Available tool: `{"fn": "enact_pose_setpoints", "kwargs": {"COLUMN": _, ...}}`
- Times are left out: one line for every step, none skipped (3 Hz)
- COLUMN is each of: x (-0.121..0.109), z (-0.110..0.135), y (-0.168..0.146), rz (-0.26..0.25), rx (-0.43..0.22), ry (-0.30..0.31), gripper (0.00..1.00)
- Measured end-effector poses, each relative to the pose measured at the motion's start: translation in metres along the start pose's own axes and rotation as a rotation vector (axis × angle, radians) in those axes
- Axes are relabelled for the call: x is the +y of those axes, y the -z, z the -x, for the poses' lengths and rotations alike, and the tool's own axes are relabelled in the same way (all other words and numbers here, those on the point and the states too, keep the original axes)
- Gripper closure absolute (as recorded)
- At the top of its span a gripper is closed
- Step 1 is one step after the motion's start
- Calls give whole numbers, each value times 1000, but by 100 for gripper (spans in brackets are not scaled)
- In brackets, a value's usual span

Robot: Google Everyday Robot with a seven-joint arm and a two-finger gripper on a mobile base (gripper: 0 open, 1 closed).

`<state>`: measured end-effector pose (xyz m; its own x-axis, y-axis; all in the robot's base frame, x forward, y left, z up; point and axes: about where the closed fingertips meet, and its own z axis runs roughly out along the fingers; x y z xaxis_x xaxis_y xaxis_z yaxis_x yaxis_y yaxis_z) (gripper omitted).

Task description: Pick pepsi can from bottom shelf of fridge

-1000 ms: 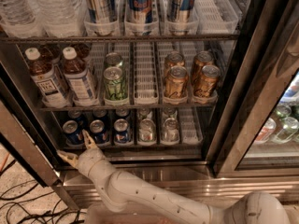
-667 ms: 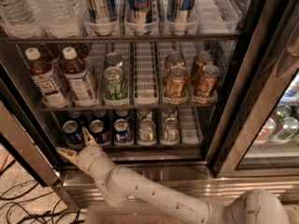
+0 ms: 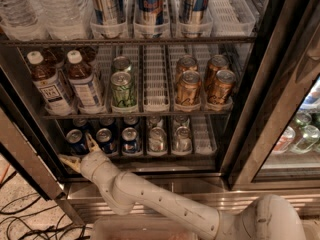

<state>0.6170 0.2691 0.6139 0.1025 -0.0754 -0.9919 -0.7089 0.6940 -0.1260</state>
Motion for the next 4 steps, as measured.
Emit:
{"fn": "enact_pose_setpoints", "kwargs": {"x": 0, "z": -7, "y": -10, "rz": 2, "rx": 20, "ry": 0, "gripper": 42}}
{"fn": "enact_pose_setpoints", "kwargs": {"x": 0, "z": -7, "y": -10, "rz": 2, "rx": 20, "ry": 0, "gripper": 63}}
{"fn": "enact_pose_setpoints", "kwargs": {"x": 0, "z": -7, "y": -10, "rz": 2, "rx": 20, "ry": 0, "gripper": 86}}
{"fn": "enact_pose_setpoints", "kwargs": {"x": 7, "z": 5, "y": -2, "rz": 19, "rx": -15, "ry": 7, "gripper": 100}}
